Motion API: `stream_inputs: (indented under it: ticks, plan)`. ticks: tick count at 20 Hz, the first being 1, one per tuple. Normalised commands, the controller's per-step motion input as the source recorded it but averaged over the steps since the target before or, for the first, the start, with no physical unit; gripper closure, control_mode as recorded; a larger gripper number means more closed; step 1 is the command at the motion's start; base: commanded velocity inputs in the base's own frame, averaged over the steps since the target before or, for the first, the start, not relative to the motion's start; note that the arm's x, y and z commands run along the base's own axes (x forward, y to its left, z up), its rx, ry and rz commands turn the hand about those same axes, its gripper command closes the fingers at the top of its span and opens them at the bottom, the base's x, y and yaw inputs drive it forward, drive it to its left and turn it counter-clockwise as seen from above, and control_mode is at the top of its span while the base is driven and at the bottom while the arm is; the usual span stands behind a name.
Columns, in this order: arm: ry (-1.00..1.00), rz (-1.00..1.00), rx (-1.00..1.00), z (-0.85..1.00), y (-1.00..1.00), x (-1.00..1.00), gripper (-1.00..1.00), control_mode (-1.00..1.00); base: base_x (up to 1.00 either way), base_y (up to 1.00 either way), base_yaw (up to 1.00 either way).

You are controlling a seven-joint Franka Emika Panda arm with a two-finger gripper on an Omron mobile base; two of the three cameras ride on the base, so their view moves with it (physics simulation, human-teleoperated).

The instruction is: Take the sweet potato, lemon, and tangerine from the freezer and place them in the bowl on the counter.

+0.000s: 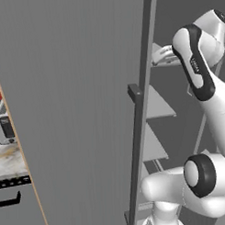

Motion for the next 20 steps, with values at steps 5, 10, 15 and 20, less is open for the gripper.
stream_inputs:
  ticks: [5,10,15,20]
  plan:
    - [0.00,0.00,0.01,0.00,-0.01,0.51,-1.00,-1.00,0.00,0.00,0.00]
    - [0.00,0.00,0.05,0.00,-0.07,0.56,-1.00,-1.00,0.00,0.00,0.00]
    - [0.00,0.00,0.06,0.00,-0.09,0.50,-1.00,-1.00,0.00,0.00,0.00]
    - [0.00,0.00,0.02,0.00,-0.01,0.44,-1.00,-1.00,0.00,0.00,0.00]
